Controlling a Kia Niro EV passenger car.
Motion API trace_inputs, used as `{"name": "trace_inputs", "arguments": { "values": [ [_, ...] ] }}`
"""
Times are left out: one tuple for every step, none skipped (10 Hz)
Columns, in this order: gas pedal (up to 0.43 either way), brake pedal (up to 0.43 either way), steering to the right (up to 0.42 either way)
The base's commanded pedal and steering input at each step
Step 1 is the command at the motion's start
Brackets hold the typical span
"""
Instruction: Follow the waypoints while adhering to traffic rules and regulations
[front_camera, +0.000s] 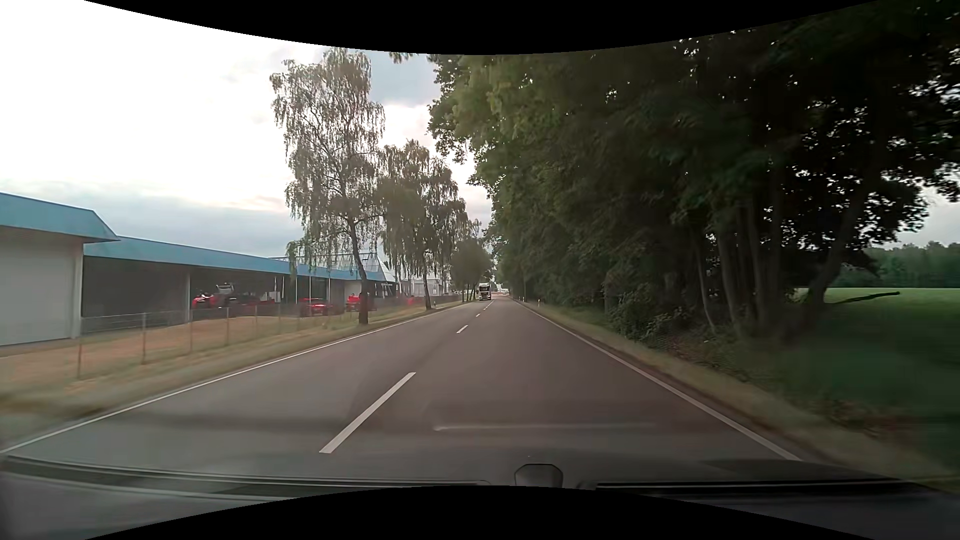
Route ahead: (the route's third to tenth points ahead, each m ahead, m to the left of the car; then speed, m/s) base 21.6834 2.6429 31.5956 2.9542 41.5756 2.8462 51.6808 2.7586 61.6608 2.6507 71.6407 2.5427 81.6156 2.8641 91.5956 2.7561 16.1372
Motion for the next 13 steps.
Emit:
{"name": "trace_inputs", "arguments": {
  "values": [
    [0.177,0.000,-0.003],
    [0.177,0.000,-0.003],
    [0.177,0.000,-0.003],
    [0.177,0.000,-0.003],
    [0.177,0.000,-0.003],
    [0.177,0.000,-0.003],
    [0.177,0.000,-0.003],
    [0.177,0.000,-0.003],
    [0.177,0.000,-0.003],
    [0.177,0.000,-0.003],
    [0.177,0.000,-0.003],
    [0.177,0.000,-0.003],
    [0.177,0.000,-0.003]
  ]
}}
